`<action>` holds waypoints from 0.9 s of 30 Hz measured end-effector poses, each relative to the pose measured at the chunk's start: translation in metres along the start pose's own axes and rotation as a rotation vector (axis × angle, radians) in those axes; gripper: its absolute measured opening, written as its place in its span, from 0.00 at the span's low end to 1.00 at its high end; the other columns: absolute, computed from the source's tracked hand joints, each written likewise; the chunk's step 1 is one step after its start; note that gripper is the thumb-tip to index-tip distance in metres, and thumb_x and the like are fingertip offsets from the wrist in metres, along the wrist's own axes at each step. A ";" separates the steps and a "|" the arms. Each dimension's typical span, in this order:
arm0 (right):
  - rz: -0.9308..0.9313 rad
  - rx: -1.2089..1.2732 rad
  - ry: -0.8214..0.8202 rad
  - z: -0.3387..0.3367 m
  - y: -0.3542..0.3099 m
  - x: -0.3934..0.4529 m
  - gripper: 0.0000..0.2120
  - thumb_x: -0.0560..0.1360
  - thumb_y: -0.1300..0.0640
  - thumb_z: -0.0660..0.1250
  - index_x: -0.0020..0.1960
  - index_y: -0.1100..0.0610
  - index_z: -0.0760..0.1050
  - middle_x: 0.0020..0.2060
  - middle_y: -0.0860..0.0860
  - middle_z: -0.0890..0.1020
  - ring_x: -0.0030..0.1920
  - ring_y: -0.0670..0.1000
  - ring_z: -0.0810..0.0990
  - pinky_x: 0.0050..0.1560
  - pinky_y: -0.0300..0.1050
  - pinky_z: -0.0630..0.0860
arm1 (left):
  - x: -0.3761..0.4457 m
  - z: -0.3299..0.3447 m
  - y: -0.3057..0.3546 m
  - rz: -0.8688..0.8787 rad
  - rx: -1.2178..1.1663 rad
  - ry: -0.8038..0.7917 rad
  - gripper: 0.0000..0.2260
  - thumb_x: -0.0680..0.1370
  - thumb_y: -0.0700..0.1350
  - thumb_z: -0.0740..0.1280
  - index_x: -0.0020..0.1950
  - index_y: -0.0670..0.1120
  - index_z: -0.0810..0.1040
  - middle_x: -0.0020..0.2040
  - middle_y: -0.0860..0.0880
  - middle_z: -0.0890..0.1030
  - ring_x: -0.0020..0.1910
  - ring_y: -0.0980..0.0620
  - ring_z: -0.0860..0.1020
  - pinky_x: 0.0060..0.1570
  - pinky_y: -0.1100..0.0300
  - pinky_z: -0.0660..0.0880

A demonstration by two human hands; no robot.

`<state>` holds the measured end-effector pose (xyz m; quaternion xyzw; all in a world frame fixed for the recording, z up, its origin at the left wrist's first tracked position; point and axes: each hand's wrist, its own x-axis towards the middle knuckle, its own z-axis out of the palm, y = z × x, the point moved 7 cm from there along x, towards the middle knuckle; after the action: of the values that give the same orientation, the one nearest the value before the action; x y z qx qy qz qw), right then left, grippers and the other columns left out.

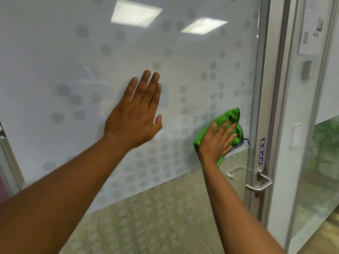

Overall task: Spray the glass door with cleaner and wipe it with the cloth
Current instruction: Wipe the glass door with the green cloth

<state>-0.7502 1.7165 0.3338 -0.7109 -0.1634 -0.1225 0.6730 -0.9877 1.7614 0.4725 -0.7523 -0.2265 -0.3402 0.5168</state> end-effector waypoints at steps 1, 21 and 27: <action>0.007 -0.004 0.002 0.002 0.004 -0.009 0.28 0.84 0.42 0.48 0.81 0.49 0.48 0.82 0.49 0.47 0.81 0.56 0.45 0.77 0.62 0.45 | 0.000 0.000 0.000 0.002 0.003 0.003 0.35 0.82 0.59 0.42 0.82 0.36 0.42 0.82 0.35 0.41 0.82 0.36 0.43 0.80 0.42 0.45; 0.111 0.037 0.003 0.038 0.056 -0.162 0.34 0.79 0.35 0.42 0.81 0.48 0.47 0.81 0.47 0.45 0.81 0.55 0.43 0.76 0.64 0.46 | 0.000 -0.003 0.000 -0.002 0.033 0.046 0.35 0.82 0.59 0.45 0.82 0.38 0.47 0.83 0.36 0.45 0.82 0.37 0.46 0.80 0.42 0.48; 0.274 0.068 0.012 0.035 0.082 -0.169 0.35 0.79 0.36 0.42 0.81 0.51 0.49 0.82 0.50 0.47 0.81 0.57 0.45 0.76 0.63 0.47 | -0.001 -0.004 0.000 0.006 0.022 0.032 0.34 0.83 0.59 0.46 0.82 0.37 0.47 0.83 0.36 0.46 0.82 0.37 0.47 0.80 0.42 0.49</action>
<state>-0.8736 1.7372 0.1896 -0.7027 -0.0650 -0.0282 0.7080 -0.9891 1.7579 0.4729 -0.7417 -0.2195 -0.3482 0.5296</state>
